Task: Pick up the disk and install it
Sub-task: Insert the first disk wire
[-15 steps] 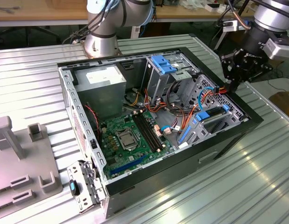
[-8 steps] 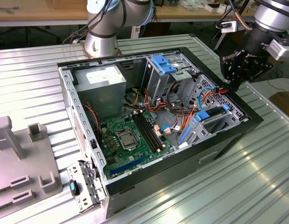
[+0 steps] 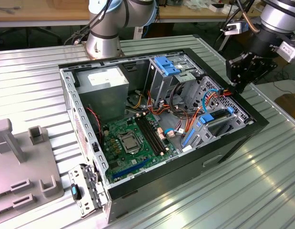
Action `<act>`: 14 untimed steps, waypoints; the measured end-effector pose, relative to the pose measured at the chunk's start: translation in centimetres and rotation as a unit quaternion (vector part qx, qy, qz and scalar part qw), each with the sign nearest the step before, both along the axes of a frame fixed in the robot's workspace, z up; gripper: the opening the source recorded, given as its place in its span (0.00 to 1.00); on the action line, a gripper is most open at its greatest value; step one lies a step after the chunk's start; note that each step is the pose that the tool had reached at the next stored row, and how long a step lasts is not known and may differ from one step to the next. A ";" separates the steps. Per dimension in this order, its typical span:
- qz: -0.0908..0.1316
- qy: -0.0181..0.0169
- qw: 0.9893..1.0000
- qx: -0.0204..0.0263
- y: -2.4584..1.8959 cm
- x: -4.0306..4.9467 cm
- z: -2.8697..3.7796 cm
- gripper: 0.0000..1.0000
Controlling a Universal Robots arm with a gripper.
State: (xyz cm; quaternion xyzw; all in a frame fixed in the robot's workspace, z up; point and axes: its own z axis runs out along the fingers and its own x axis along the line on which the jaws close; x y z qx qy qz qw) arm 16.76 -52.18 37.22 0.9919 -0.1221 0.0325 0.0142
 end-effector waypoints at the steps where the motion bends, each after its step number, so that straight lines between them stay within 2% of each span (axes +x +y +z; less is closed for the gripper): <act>1: 0.010 0.000 1.000 0.000 0.01 0.00 -0.02 0.32; 4: 0.025 0.000 1.000 0.000 0.06 0.08 -0.06 0.32; 14: 0.019 0.000 1.000 0.000 0.60 0.83 -0.34 0.32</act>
